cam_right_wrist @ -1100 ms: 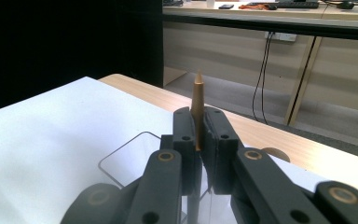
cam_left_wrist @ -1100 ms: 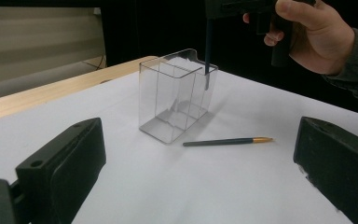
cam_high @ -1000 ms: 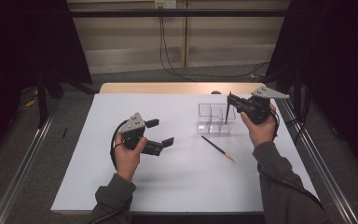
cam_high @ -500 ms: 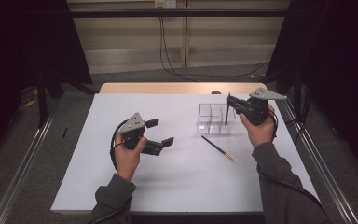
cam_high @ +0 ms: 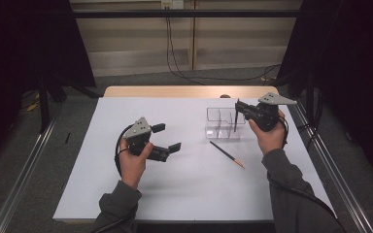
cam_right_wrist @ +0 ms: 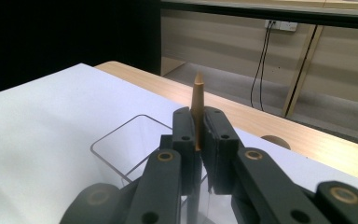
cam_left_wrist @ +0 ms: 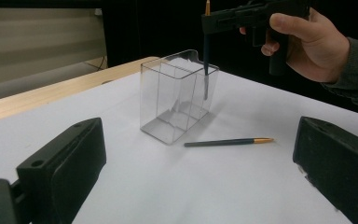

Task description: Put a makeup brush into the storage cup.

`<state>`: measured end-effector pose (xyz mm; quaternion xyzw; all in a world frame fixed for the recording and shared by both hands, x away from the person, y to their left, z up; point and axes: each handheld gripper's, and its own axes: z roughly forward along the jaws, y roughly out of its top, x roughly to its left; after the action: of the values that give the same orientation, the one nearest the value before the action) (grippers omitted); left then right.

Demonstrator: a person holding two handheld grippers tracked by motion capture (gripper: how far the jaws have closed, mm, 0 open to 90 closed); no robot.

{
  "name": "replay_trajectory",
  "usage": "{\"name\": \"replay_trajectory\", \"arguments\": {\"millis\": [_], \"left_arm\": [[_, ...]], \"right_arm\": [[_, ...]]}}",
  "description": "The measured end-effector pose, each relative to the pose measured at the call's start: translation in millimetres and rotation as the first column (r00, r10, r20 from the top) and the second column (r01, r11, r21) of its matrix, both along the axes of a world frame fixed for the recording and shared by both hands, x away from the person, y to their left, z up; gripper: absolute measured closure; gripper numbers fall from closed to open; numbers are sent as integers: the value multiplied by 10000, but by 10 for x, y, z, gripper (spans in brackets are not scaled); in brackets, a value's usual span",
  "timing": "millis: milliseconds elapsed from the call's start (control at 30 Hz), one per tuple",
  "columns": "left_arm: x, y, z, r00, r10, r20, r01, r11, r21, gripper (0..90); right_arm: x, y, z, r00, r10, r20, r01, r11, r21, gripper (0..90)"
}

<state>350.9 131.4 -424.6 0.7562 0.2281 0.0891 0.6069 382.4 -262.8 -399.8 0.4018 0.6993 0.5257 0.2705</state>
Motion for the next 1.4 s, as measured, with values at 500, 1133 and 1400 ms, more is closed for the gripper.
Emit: {"name": "replay_trajectory", "arguments": {"millis": [500,1133,1400], "left_arm": [[-8,-12,-3,10000,74,-23,-74,10000,31,24],[-3,-1,-6,9999,112,19,-112,9996,247,24],[-2,-8,-11,10000,88,-7,-88,9999,149,24]], "right_arm": [[-6,-32,-74,9998,-77,-204,75,9999,-71,838],[-18,-28,-150,9986,16,-537,-28,9997,-222,817],[-29,-45,-115,9985,-154,-519,140,9995,-269,589]]}}
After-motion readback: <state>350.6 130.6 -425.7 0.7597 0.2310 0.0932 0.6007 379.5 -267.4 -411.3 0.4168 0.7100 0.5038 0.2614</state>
